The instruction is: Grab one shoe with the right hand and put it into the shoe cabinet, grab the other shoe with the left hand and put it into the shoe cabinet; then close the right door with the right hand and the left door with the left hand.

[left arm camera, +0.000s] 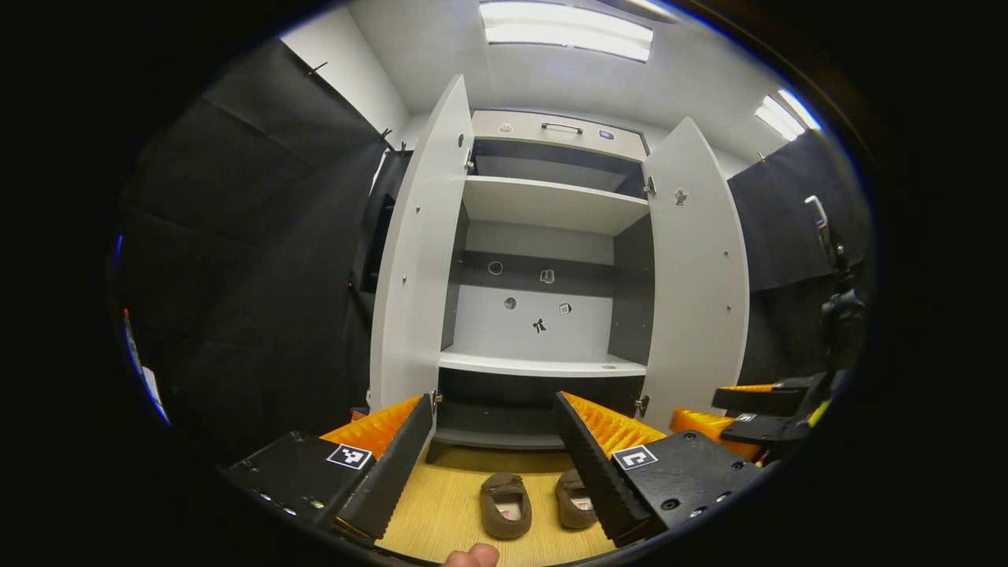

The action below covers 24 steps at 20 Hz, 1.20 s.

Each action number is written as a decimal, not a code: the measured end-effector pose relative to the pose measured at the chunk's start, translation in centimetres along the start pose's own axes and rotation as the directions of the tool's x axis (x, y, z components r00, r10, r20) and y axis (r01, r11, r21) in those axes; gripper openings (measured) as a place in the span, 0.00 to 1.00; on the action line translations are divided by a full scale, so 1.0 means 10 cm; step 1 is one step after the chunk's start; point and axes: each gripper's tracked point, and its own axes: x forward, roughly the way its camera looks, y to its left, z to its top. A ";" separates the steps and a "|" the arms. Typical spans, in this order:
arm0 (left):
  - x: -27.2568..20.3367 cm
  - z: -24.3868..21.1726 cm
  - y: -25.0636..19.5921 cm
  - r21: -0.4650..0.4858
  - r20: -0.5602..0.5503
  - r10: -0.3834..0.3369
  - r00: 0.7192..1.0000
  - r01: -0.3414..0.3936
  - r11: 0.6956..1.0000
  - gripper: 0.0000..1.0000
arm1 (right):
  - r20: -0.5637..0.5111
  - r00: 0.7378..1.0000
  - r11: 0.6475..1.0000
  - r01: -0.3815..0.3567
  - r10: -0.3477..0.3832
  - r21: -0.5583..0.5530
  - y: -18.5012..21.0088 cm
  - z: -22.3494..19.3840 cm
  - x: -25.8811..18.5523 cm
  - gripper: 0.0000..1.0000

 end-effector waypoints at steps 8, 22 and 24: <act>-0.03 -0.05 0.10 0.004 -0.013 0.010 1.000 -0.010 1.000 0.95 | -0.199 0.977 0.993 -0.092 0.076 -0.072 0.33 -0.87 0.73 0.96; -0.04 -0.10 0.39 0.001 -0.034 0.080 0.996 -0.080 0.997 0.95 | -0.538 0.842 0.996 -0.077 0.040 -0.046 0.32 -2.38 1.38 0.65; -0.05 -0.11 0.42 -0.001 -0.042 0.088 0.995 -0.088 0.996 0.95 | -0.548 0.836 0.995 -0.078 0.035 -0.056 0.33 -2.45 1.46 0.58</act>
